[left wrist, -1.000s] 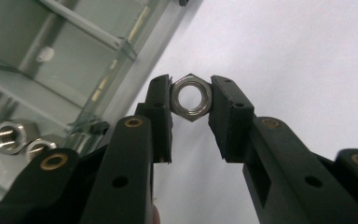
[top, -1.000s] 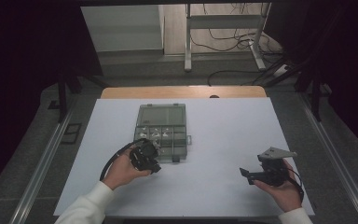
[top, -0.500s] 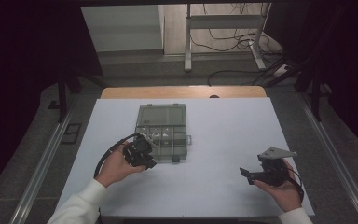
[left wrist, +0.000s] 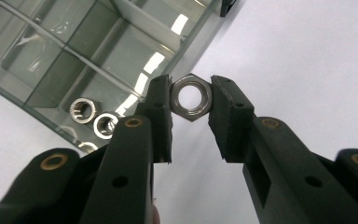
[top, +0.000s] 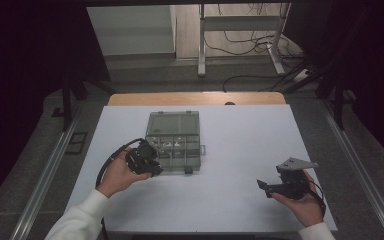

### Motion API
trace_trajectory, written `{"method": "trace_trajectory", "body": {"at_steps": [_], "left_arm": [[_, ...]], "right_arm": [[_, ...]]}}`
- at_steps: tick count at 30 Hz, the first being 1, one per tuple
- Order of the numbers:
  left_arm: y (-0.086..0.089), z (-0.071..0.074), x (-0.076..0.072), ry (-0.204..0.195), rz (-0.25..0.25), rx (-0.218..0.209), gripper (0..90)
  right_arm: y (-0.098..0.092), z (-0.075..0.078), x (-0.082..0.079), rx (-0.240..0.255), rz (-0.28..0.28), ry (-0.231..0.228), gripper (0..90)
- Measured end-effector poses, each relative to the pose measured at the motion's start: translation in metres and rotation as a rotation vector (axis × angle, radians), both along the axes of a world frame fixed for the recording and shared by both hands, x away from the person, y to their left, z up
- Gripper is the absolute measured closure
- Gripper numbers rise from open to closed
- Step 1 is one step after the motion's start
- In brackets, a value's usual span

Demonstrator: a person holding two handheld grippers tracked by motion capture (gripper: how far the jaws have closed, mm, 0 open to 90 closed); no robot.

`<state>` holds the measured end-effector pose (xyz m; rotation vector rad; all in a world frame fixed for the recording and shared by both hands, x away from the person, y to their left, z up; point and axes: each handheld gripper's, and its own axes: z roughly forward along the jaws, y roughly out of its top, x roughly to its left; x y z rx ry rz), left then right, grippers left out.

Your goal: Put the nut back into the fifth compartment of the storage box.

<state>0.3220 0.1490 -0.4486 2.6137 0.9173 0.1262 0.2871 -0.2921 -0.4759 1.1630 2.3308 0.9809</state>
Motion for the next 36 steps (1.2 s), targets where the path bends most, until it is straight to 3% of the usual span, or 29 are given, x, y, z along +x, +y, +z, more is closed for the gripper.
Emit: {"method": "trace_trajectory", "body": {"at_steps": [7, 17, 28, 36], "left_arm": [[0.01, 0.004, 0.006, -0.001, 0.038, -0.014, 69.6], [0.027, 0.001, 0.027, 0.002, 0.107, -0.005, 69.6], [0.027, -0.012, 0.045, 0.026, 0.147, 0.028, 69.6], [0.029, -0.017, 0.05, 0.038, 0.157, 0.038, 69.6]], "right_arm": [[0.0, 0.0, 0.0, 0.001, 0.0, -0.001, 13.0], [0.0, 0.0, 0.0, -0.001, 0.0, 0.001, 13.0], [0.001, 0.0, 0.0, -0.004, 0.003, 0.002, 13.0], [0.0, -0.001, 0.0, -0.002, 0.003, 0.003, 13.0]]}}
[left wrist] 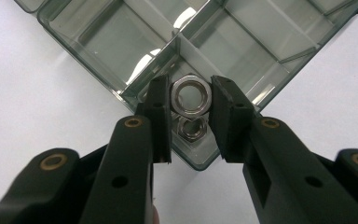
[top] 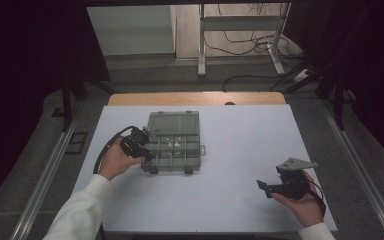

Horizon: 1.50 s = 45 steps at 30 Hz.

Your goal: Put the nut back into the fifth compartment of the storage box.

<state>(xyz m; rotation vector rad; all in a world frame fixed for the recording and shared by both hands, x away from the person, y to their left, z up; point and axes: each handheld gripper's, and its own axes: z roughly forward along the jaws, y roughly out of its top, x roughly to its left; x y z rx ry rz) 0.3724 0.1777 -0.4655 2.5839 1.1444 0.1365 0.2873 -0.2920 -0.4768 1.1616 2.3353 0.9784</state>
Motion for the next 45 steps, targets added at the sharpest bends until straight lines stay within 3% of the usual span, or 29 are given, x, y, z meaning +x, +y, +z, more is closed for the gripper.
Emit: {"method": "trace_trajectory", "body": {"at_steps": [10, 17, 22, 26, 33, 38, 42, 45], "left_arm": [[-0.004, -0.002, 0.0, -0.016, 0.011, 0.011, 68.8], [-0.004, 0.009, -0.011, -0.096, 0.029, -0.016, 34.4], [0.0, 0.018, -0.022, -0.138, 0.035, -0.079, 23.0], [0.004, 0.019, -0.034, -0.15, 0.025, -0.108, 20.5], [0.007, 0.017, -0.058, -0.208, 0.014, -0.152, 17.3], [0.011, 0.016, -0.071, -0.226, 0.012, -0.163, 17.2], [0.018, 0.015, -0.082, -0.246, 0.043, -0.188, 16.8], [0.024, 0.011, -0.09, -0.24, 0.062, -0.183, 14.5]], "right_arm": [[0.0, 0.0, 0.0, -0.002, 0.002, 0.0, 13.0], [0.0, 0.0, 0.0, 0.0, 0.001, 0.001, 13.0], [0.0, 0.0, 0.001, 0.0, 0.004, 0.0, 12.9], [0.0, 0.0, 0.005, 0.011, 0.002, 0.002, 12.9], [0.002, -0.002, 0.004, 0.011, 0.012, 0.007, 12.4], [0.003, -0.003, 0.006, 0.015, 0.012, 0.004, 12.3], [0.005, -0.004, 0.007, 0.006, 0.025, 0.004, 11.5], [0.003, -0.004, 0.006, 0.014, 0.024, 0.008, 11.0]]}}
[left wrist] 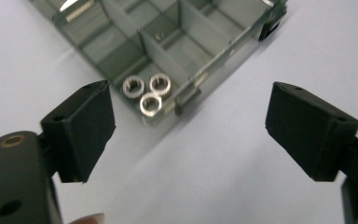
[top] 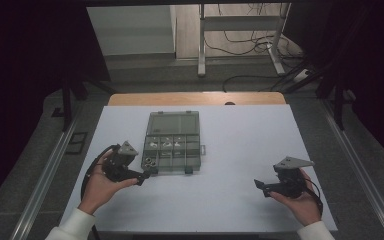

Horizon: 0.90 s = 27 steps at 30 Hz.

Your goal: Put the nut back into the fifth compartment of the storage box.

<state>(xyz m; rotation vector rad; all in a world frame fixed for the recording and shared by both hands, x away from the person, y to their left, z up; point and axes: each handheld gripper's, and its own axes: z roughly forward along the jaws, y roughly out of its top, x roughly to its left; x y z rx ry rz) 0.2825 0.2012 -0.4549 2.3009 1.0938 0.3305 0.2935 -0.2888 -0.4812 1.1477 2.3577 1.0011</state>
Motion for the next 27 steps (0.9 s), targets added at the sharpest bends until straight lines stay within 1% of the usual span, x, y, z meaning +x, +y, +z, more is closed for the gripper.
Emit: {"method": "trace_trajectory", "body": {"at_steps": [2, 4, 8, 12, 15, 19, 20, 22, 24, 27], "left_arm": [[0.004, -0.004, -0.006, 0.001, 0.026, 0.004, 12.2], [0.009, -0.008, -0.012, -0.001, 0.049, -0.007, 11.2], [0.019, -0.015, -0.023, -0.003, 0.07, -0.016, 10.7], [0.026, -0.019, -0.036, -0.027, 0.082, -0.023, 10.4], [0.031, -0.022, -0.046, -0.06, 0.107, -0.028, 10.4], [0.036, -0.03, -0.056, -0.089, 0.136, -0.045, 9.4], [0.038, -0.033, -0.056, -0.085, 0.142, -0.045, 9.4], [0.04, -0.04, -0.056, -0.061, 0.155, -0.047, 8.7], [0.041, -0.044, -0.054, -0.045, 0.151, -0.041, 8.6], [0.041, -0.048, -0.053, -0.044, 0.143, -0.035, 8.2]], "right_arm": [[-0.001, 0.0, -0.001, 0.004, -0.009, -0.001, 10.6], [-0.002, 0.0, -0.002, 0.008, -0.015, -0.006, 10.7], [-0.003, 0.002, -0.005, 0.016, -0.023, -0.025, 10.9], [0.001, 0.006, -0.007, 0.016, -0.015, -0.038, 10.8], [0.005, 0.007, -0.009, 0.022, -0.007, -0.047, 10.8], [0.008, 0.008, -0.012, 0.028, -0.002, -0.065, 10.8], [0.008, 0.008, -0.013, 0.029, -0.005, -0.073, 10.9], [0.008, 0.008, -0.013, 0.034, -0.009, -0.083, 10.9], [0.007, 0.007, -0.013, 0.031, -0.01, -0.083, 10.9], [0.006, 0.005, -0.012, 0.03, -0.01, -0.075, 10.8]]}}
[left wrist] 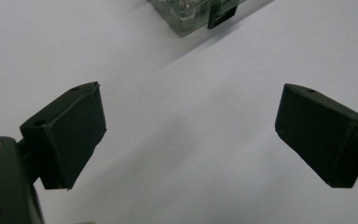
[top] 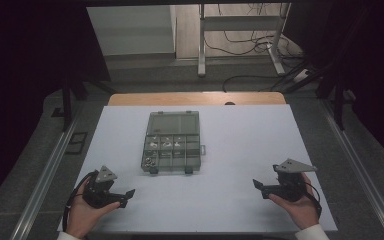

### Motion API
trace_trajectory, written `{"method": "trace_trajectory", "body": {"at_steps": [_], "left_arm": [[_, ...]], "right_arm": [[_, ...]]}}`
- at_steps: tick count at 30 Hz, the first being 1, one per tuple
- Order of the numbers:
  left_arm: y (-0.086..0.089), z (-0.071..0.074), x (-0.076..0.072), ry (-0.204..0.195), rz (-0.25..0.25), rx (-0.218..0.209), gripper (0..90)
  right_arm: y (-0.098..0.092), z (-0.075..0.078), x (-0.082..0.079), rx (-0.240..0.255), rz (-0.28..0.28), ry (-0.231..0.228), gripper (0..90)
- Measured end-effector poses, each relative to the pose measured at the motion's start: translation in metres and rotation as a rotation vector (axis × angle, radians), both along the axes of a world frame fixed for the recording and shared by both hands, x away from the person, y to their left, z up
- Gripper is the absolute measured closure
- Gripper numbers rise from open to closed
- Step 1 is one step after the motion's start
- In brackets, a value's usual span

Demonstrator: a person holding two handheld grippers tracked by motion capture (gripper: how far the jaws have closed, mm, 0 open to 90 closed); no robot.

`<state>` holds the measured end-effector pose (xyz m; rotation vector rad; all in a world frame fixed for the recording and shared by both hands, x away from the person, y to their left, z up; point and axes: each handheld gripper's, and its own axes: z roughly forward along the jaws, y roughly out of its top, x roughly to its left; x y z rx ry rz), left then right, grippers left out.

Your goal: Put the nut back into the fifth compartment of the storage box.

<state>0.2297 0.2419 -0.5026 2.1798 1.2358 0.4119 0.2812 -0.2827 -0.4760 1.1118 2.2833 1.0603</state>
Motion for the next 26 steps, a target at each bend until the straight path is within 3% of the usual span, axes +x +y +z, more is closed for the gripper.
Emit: {"method": "trace_trajectory", "body": {"at_steps": [5, 26], "left_arm": [[0.0025, 0.0005, 0.0015, -0.015, -0.003, -0.01, 8.1], [0.0004, 0.0012, 0.0077, -0.008, 0.0, -0.037, 7.6]], "right_arm": [[-0.0011, -0.0023, -0.0001, 0.001, 0.0, 0.008, 10.7], [-0.0001, -0.0046, 0.0011, -0.003, 0.004, 0.007, 9.9]]}}
